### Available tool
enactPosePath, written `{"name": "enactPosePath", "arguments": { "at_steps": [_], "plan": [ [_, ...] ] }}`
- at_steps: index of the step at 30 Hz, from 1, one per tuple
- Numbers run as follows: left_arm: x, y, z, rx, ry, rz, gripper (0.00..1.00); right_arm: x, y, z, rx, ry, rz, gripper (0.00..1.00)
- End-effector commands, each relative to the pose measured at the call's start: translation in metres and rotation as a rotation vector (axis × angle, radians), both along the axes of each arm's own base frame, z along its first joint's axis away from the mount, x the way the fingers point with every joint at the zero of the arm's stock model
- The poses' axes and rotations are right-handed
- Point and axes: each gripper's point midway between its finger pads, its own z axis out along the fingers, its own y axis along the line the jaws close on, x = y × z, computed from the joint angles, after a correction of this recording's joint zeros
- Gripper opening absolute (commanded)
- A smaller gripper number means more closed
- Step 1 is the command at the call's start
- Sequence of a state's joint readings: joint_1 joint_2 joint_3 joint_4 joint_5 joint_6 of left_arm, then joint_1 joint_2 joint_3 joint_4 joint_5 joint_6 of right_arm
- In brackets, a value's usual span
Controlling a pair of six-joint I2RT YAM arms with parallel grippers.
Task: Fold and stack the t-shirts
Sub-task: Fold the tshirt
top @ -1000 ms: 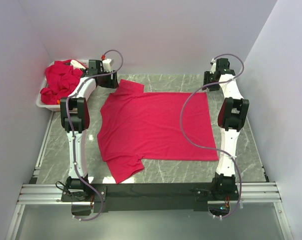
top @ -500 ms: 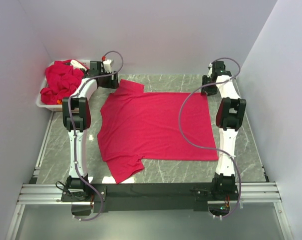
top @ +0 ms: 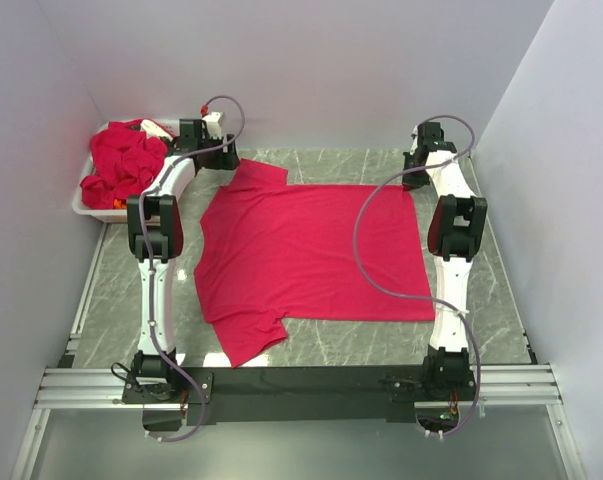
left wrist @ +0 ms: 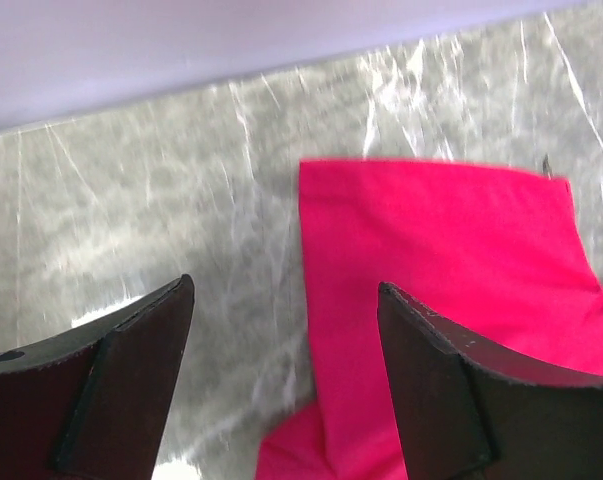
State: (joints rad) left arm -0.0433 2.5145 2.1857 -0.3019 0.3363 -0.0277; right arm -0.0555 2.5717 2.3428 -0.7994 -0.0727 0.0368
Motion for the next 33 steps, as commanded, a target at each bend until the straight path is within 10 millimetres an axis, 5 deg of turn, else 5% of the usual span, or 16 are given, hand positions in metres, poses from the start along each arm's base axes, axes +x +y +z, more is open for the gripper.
{"name": "enactPosePath", "arguments": {
  "at_steps": [1,15,25,28,29,33],
  "plan": [
    [0.019,-0.009,0.016,-0.042,-0.074,0.004,0.79,-0.005,0.009,-0.015,0.010,0.038,0.006,0.02],
    [0.024,-0.039,-0.015,0.148,-0.087,-0.034,0.75,-0.010,0.009,-0.008,0.003,0.035,0.045,0.00],
    [0.027,-0.049,-0.025,0.197,-0.094,-0.080,0.54,-0.014,0.011,-0.009,0.009,0.048,0.047,0.00],
    [0.029,-0.047,-0.018,0.202,-0.124,-0.049,0.73,-0.013,0.011,-0.009,0.012,0.046,0.049,0.00],
    [0.025,-0.040,-0.025,0.209,-0.108,-0.039,0.74,-0.013,0.011,-0.008,0.012,0.045,0.049,0.00],
    [0.028,-0.021,0.015,0.132,-0.140,-0.023,0.76,-0.013,0.011,-0.009,0.013,0.048,0.050,0.00]
  ]
}}
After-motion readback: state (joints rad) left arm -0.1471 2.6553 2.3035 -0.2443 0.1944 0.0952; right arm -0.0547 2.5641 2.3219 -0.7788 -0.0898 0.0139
